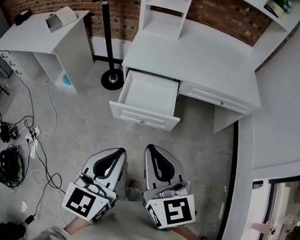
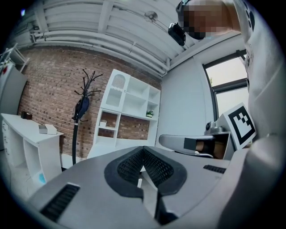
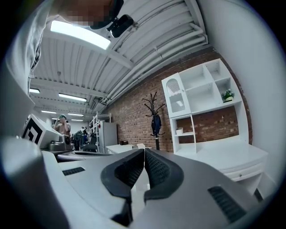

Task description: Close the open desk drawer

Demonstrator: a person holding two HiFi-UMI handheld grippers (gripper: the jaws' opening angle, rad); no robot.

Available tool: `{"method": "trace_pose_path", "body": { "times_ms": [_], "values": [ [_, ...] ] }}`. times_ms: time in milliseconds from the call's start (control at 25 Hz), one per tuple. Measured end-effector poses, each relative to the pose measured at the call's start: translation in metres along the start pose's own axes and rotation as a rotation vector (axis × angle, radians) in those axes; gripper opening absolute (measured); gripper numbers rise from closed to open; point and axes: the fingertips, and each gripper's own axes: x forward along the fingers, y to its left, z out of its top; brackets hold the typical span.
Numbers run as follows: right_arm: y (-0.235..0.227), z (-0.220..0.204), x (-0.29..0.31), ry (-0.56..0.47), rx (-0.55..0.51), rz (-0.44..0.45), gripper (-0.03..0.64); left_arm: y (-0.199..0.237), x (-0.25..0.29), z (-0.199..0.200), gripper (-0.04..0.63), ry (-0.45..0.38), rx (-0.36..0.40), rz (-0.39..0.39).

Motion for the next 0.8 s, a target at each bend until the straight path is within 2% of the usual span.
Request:
{"method": "trace_pose_path", "body": {
  "times_ms": [400, 640, 800],
  "values": [
    [-0.038, 0.000, 0.030, -0.025, 0.007, -0.097, 0.031, 0.018, 0.051, -0.008, 0.017, 0.021, -0.015, -0.100],
    [-0.062, 0.011, 0.089, -0.047, 0.007, -0.154, 0.031, 0.063, 0.100, -0.001, 0.017, 0.040, -0.017, -0.148],
    [-0.079, 0.009, 0.130, -0.009, -0.003, -0.183, 0.031, 0.099, 0.133, 0.006, 0.017, 0.059, -0.033, -0.176]
  ]
}}
